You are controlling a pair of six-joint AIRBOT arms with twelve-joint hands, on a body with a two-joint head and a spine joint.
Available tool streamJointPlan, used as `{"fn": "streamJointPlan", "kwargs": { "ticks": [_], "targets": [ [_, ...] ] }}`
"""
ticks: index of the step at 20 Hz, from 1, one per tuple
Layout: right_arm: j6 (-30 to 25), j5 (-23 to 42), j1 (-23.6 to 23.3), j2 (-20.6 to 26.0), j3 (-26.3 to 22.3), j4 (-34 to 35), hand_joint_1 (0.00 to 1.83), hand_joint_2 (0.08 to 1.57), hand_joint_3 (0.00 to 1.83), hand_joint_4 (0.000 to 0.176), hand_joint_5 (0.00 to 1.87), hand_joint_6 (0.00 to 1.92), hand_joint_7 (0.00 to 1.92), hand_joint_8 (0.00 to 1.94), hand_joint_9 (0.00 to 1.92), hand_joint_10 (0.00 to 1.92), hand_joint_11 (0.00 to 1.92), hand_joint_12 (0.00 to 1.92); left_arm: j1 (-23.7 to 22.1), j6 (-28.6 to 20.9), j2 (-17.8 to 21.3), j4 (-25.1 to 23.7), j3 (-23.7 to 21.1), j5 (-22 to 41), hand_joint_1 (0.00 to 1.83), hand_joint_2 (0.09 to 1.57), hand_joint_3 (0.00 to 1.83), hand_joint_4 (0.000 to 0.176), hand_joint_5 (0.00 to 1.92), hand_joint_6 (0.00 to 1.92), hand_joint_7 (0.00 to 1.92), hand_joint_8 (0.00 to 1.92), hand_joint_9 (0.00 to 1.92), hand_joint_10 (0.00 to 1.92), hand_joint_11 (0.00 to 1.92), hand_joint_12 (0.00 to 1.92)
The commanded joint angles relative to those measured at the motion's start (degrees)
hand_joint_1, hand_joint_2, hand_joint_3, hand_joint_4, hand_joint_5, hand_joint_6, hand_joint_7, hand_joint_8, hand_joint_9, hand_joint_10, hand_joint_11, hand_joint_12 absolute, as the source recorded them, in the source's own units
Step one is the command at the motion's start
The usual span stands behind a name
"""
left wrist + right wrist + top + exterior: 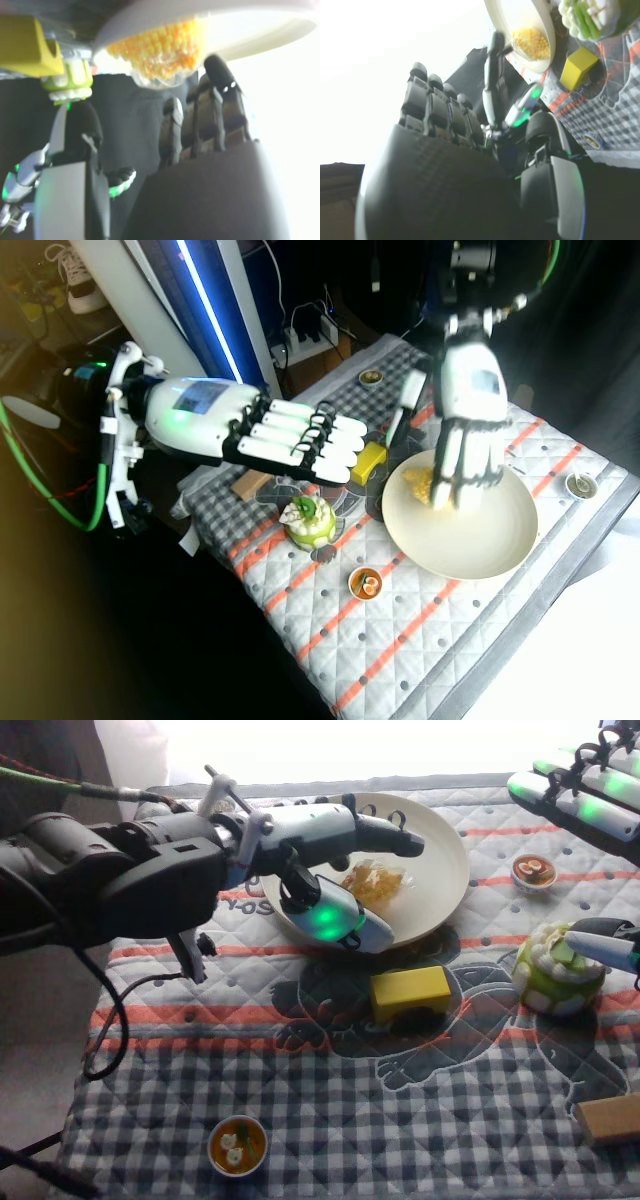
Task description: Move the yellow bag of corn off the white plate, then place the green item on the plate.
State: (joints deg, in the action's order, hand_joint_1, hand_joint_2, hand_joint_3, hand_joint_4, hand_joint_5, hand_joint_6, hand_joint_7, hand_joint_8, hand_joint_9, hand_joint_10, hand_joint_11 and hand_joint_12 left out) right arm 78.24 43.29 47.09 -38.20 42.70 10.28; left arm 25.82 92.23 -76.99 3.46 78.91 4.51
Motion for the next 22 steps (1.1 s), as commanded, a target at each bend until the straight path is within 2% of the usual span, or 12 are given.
{"fn": "streamJointPlan", "kwargs": {
  "ticks": [1,2,3,5,7,8,10,13,14,20,21,22],
  "targets": [
    [0.04,7.14,-0.25,0.20,-0.12,-0.49,0.42,1.28,0.00,0.000,0.00,0.00,0.00,0.00,0.00,0.00,0.00,0.30,-0.60,0.09,-0.90,0.53,0.88,4.21,0.90,1.16,0.00,0.093,0.22,0.02,0.13,0.02,0.13,0.05,0.00,0.84],
    [0.02,7.14,-0.22,0.20,-0.12,-0.49,0.38,1.28,0.00,0.000,0.00,0.00,0.00,0.00,0.00,0.00,0.00,0.30,-0.38,0.09,-1.44,1.46,1.76,3.91,1.02,1.15,0.00,0.077,0.40,0.08,0.27,0.15,0.03,0.88,0.00,1.54],
    [-0.01,7.14,-0.22,0.20,-0.12,-0.49,0.37,1.29,0.00,0.000,0.00,0.00,0.00,0.00,0.00,0.00,0.00,0.30,-0.26,0.08,-1.61,2.02,2.15,3.89,1.08,1.15,0.00,0.074,0.46,0.16,0.28,0.29,0.00,1.15,0.00,1.76],
    [-0.29,7.14,-0.06,0.20,-0.10,-0.49,0.39,1.29,0.00,0.000,0.00,0.00,0.00,0.00,0.01,0.00,0.00,0.28,-0.21,0.08,-2.03,3.98,3.40,3.94,1.17,1.15,0.00,0.016,0.34,0.97,0.21,0.82,0.08,1.33,0.05,1.77],
    [-0.39,7.14,0.05,0.20,-0.06,-0.49,0.39,1.29,0.00,0.000,0.00,0.00,0.00,0.00,0.01,0.00,0.00,0.59,-0.36,0.08,-2.40,4.72,4.37,3.93,1.02,1.33,0.00,0.000,0.57,1.57,0.22,1.26,0.19,1.48,0.10,1.79],
    [-0.40,7.14,0.05,0.20,-0.06,-0.49,0.39,1.29,0.00,0.000,0.00,0.00,0.00,0.00,0.01,0.00,0.00,0.59,-0.41,0.08,-2.40,4.88,4.42,3.96,1.02,1.33,0.00,0.000,0.57,1.57,0.22,1.26,0.19,1.48,0.10,1.79],
    [-0.44,7.14,0.10,0.20,-0.04,-0.49,0.38,1.30,0.00,0.000,0.00,0.00,0.00,0.00,0.02,0.00,0.00,0.77,-0.68,0.08,-2.04,5.70,4.30,4.76,1.00,1.42,0.01,0.012,0.52,1.75,0.40,1.79,0.27,1.87,0.42,1.92],
    [-0.69,7.14,0.24,0.19,-0.04,-0.49,0.43,1.32,0.00,0.004,0.00,0.00,0.00,0.00,0.01,0.02,0.00,0.52,-1.56,0.07,0.34,6.32,2.16,7.05,1.06,1.32,0.00,0.000,0.62,1.56,0.28,1.74,0.34,1.87,0.45,1.92],
    [-0.74,7.14,0.30,0.18,-0.03,-0.49,0.42,1.32,0.00,0.000,0.00,0.00,0.00,0.00,0.01,0.01,0.00,0.46,-1.81,-0.02,1.18,6.48,1.44,7.91,1.30,1.14,0.00,0.000,0.29,1.74,0.17,1.83,0.27,1.92,0.44,1.92],
    [-1.05,7.15,0.47,0.18,-0.05,-0.48,0.45,1.33,0.00,0.028,0.00,0.00,0.00,0.00,0.00,0.00,0.00,0.25,-2.41,-0.05,9.12,4.45,-7.37,13.90,1.38,1.07,0.00,0.000,0.29,1.88,0.12,1.90,0.28,1.92,0.49,1.92],
    [-1.18,7.16,0.52,0.18,-0.06,-0.48,0.47,1.33,0.00,0.016,0.00,0.00,0.00,0.00,0.00,0.00,0.00,0.21,-2.18,-0.37,10.98,3.14,-9.60,15.38,1.38,1.09,0.00,0.000,0.31,1.70,0.20,1.75,0.36,1.89,0.54,1.92],
    [-1.53,7.16,0.61,0.18,-0.06,-0.48,0.44,1.34,0.00,0.023,0.00,0.00,0.00,0.00,0.00,0.00,0.00,0.10,-1.44,-1.65,13.60,0.91,-12.79,17.81,1.09,1.34,0.01,0.000,0.60,1.69,0.49,1.64,0.36,1.86,0.50,1.92]
  ]
}}
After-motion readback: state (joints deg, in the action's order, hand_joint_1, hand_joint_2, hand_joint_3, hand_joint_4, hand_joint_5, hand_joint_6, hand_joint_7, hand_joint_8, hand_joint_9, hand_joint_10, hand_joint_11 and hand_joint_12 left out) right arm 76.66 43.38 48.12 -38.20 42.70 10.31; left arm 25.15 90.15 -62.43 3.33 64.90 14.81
